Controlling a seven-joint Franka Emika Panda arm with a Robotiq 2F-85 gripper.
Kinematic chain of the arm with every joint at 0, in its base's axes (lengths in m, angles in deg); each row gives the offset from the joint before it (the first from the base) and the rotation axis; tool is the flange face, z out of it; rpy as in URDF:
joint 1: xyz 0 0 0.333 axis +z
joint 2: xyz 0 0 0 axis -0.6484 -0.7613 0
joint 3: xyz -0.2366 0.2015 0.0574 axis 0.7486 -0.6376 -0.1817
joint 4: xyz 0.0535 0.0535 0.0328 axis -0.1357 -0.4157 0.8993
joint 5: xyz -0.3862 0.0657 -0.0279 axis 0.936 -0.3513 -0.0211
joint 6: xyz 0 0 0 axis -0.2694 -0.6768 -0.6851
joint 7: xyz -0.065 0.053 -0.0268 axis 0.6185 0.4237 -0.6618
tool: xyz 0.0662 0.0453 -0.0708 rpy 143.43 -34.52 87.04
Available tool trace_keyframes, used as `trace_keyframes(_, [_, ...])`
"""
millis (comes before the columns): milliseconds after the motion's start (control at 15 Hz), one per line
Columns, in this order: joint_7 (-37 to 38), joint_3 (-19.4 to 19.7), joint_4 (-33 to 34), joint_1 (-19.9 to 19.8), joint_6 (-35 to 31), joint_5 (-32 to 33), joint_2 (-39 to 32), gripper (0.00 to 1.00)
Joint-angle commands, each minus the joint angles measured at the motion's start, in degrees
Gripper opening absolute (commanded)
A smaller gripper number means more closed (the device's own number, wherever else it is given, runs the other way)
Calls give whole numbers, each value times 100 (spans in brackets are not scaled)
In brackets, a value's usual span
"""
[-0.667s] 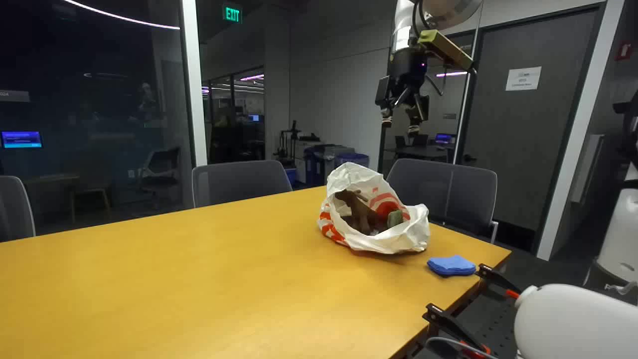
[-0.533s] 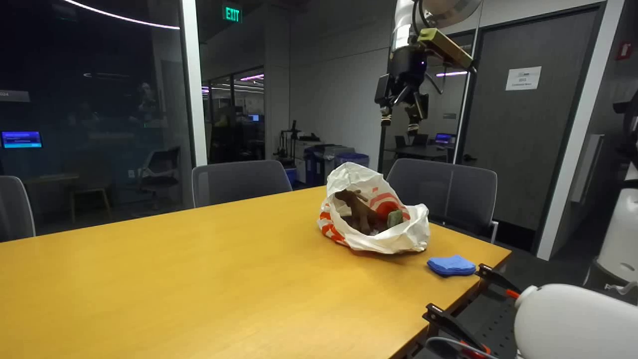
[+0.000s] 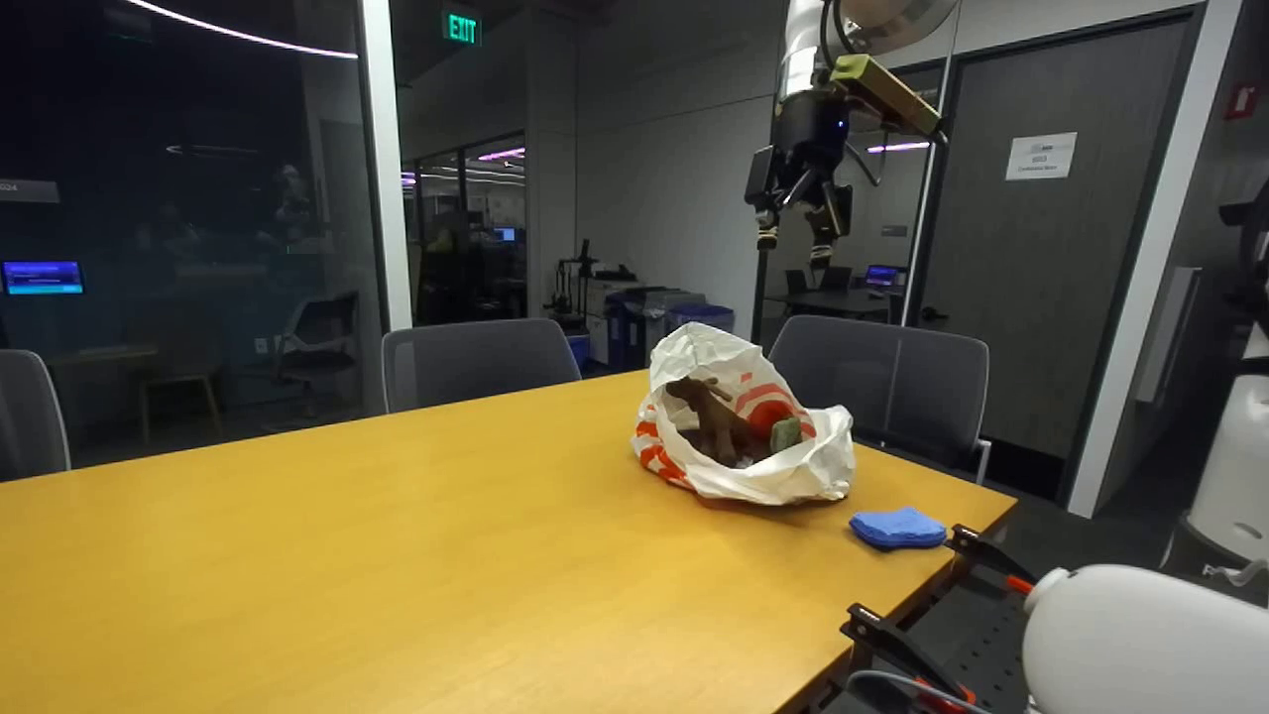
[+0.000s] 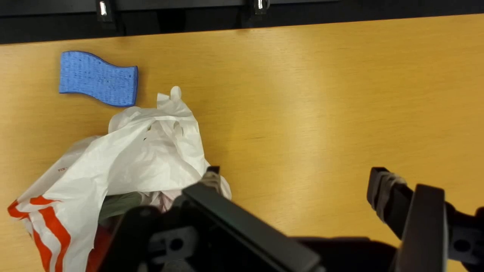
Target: Move the objects out of the bag
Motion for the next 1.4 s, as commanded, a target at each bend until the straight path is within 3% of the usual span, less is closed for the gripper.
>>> trace_keyframes(0, [-25,-77,10,-88,17,-25,-4,100])
trace_keyframes(267, [-25,-77,10,-88,17,-25,-4,100])
trace_keyframes(600, [-111,-45,-241,-121,-462,-154,-638,100])
trace_keyframes(800, [-196,-53,-420,-146,-1523,-122,-1328,100])
trace_keyframes(1133, [-79,-86,-280,-198,-4025,-9,-2684,100])
trace_keyframes(1333, [189,-16,-122,-228,-5287,604,-3415,100])
